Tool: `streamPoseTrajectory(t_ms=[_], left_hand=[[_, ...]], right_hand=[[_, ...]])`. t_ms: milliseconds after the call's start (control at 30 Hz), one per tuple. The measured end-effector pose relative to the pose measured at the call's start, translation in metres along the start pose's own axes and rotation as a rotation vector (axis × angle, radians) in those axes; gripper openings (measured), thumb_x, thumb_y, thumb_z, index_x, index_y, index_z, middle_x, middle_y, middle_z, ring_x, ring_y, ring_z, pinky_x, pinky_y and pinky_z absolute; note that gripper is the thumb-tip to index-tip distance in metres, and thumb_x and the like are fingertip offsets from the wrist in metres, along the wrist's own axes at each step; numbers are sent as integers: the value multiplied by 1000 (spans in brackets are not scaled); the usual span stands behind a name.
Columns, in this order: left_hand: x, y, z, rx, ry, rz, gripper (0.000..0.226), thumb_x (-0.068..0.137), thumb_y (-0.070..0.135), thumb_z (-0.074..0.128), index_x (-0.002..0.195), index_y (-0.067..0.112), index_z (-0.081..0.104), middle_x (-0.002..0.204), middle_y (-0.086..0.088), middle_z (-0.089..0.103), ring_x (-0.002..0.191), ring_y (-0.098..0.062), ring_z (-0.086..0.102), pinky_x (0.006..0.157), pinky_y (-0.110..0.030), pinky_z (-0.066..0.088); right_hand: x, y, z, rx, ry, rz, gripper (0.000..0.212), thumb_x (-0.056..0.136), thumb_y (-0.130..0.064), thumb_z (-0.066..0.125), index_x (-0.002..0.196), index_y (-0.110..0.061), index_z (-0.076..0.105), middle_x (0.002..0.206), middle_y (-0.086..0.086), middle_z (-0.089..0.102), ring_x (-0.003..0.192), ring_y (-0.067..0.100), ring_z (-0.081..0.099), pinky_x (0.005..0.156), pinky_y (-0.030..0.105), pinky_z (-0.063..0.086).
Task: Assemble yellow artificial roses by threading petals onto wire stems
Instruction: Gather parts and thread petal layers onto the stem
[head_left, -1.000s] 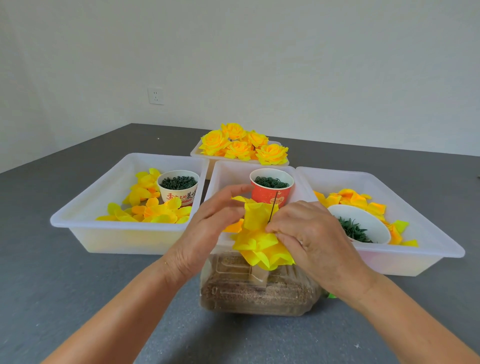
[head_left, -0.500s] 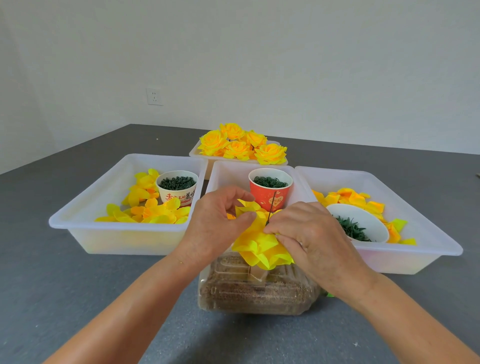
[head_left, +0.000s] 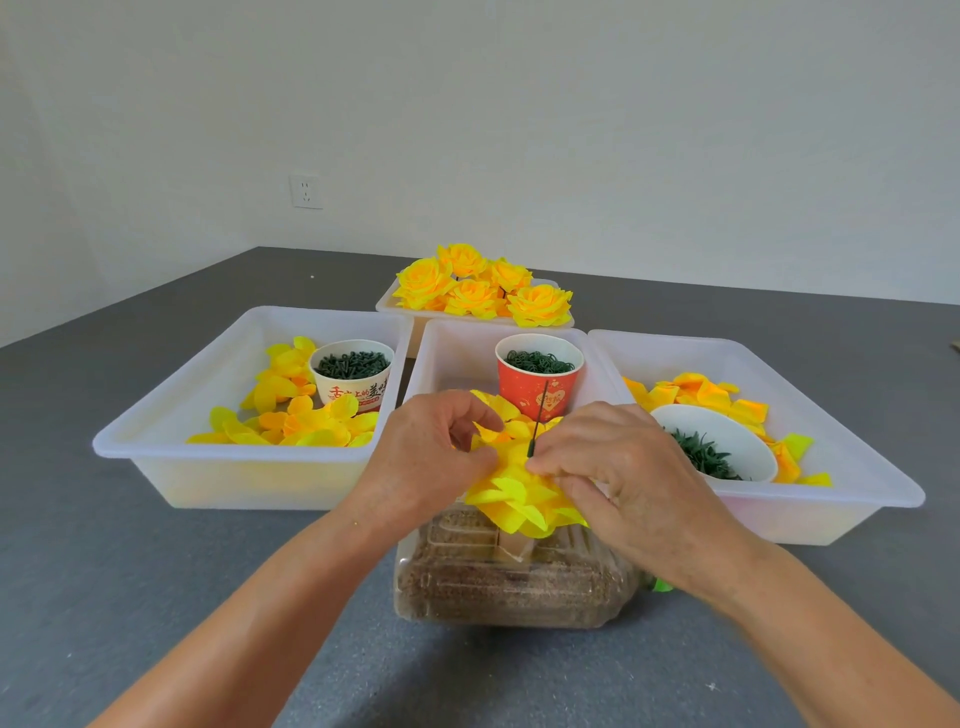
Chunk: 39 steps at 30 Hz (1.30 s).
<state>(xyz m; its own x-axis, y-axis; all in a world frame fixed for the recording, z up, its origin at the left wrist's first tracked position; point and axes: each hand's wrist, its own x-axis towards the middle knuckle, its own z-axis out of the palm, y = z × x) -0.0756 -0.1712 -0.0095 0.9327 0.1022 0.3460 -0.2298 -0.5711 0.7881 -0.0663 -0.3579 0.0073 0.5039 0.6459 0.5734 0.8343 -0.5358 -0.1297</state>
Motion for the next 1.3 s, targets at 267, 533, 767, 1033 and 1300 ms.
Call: streamPoseTrajectory(t_ms=[267,533,767,1033,1300], left_hand=[[0,13,-5,-54,-53,40,31,76,1,66,74,32,72,85,12,62,84,-2,58,75,-13,43],[1,17,-4,-25,-110,104,11,74,20,77,71,30,73,78,12,63,78,-2,59,74,-20,47],[-4,12,4,-27,-98,188,4,74,20,76,71,19,75,79,6,61,76,-6,56,71,-21,43],[-6,-2,14,-264,-66,162,11,69,17,75,68,7,70,74,7,59,73,-4,54,71,-17,43],[-10,-6,18,-279,-34,202,20,69,26,70,70,7,72,77,1,61,76,-5,56,71,-16,44]], right_hand=[[2,-1,4,375,43,291,37,83,-39,51,72,-11,73,80,-7,71,89,3,59,74,32,50],[6,2,12,630,113,577,13,70,-12,80,68,-22,72,65,-12,68,61,-5,57,57,10,43],[-1,8,20,575,111,599,20,72,-20,79,68,-37,71,80,-11,70,83,6,63,74,26,46],[2,7,22,475,87,500,22,74,-17,78,65,-35,68,82,-12,67,91,7,58,84,30,46],[1,3,23,296,71,414,2,78,-19,73,77,-18,74,80,-19,62,97,9,52,86,36,43]])
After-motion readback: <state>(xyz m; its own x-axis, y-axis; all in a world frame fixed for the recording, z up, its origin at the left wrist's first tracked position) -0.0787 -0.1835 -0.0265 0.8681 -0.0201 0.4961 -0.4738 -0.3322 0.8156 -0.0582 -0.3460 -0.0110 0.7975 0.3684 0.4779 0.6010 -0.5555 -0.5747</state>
